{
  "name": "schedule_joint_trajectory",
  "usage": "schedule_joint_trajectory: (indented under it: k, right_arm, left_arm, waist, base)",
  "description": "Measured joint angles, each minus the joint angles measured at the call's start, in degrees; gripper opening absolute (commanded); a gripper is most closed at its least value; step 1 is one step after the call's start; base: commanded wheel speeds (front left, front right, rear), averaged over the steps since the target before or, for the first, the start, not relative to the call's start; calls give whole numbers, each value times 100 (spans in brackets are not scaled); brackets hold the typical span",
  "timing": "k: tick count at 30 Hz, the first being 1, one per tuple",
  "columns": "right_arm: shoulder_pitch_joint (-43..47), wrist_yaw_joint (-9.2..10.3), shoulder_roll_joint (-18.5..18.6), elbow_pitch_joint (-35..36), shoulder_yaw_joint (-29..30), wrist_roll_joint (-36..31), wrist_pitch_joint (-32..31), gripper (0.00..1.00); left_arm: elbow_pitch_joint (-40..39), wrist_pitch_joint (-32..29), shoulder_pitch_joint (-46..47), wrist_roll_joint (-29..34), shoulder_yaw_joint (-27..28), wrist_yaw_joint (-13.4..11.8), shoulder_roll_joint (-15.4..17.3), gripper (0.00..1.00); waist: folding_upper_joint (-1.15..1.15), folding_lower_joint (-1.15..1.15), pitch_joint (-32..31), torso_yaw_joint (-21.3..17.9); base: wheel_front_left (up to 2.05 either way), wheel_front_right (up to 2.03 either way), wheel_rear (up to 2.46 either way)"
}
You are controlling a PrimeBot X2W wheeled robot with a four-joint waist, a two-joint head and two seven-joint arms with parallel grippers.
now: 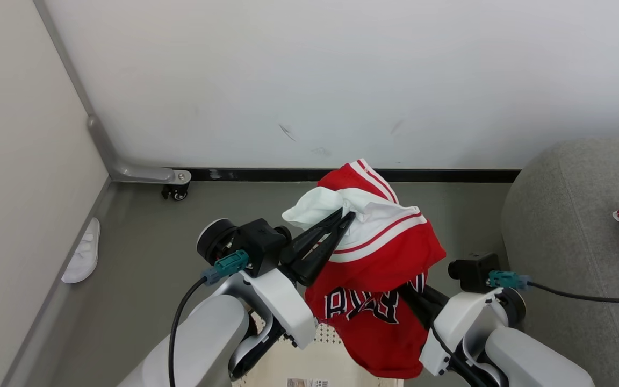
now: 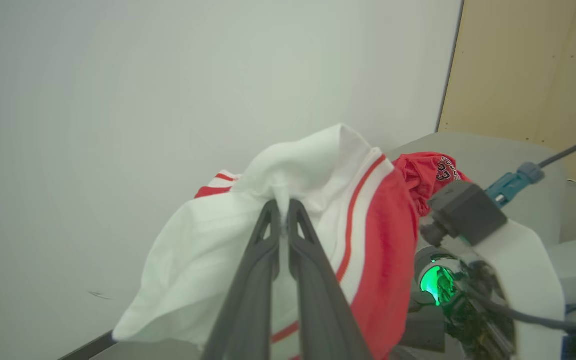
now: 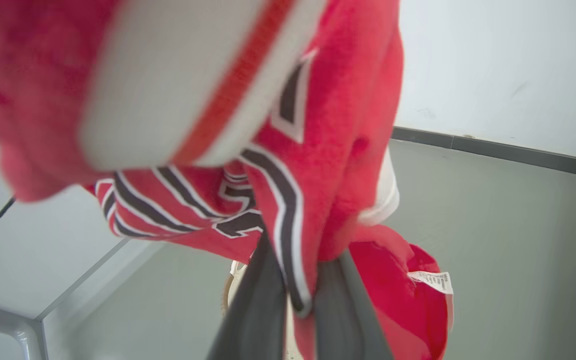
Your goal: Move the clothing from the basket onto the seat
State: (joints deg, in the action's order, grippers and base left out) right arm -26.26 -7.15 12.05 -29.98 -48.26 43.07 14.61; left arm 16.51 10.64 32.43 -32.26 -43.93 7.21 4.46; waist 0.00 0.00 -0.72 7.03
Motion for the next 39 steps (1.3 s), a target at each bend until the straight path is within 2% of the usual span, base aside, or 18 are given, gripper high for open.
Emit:
schedule_joint_trajectory:
  k: [16, 18, 19, 20, 21, 39]
  right_arm:
    - [71, 1, 243, 415, 1048, -160, 0, 0]
    - [168, 1, 257, 495, 1161, -224, 0, 0]
    - [213, 1, 263, 526, 1227, -256, 0, 0]
    - [254, 0, 268, 552, 1279, -281, 0, 0]
    - [281, 0, 279, 559, 1323, -302, 0, 0]
    - [624, 1, 558, 1074, 1978, -710, 0, 0]
  left_arm:
    - [79, 63, -502, -153, 48, -1, 247, 0]
    - [71, 85, -564, -154, 33, -1, 250, 19]
    - [63, 87, -597, -156, 15, -1, 246, 34]
    - [63, 87, -621, -163, -9, -1, 245, 69]
    - [62, 88, -642, -163, -24, 0, 244, 100]
    - [-42, 162, -864, -197, -148, 0, 309, 100]
  waist:
    - [0, 0, -25, -202]
    - [0, 0, -33, -237]
    - [0, 0, -38, -254]
    - [0, 0, -42, -271]
    - [0, 0, -46, -288]
    - [0, 0, -128, -654]
  base:
    - [0, 0, 0]
    - [0, 0, 0]
    - [0, 0, 0]
    - [0, 0, 0]
    - [0, 0, 0]
    - [0, 0, 0]
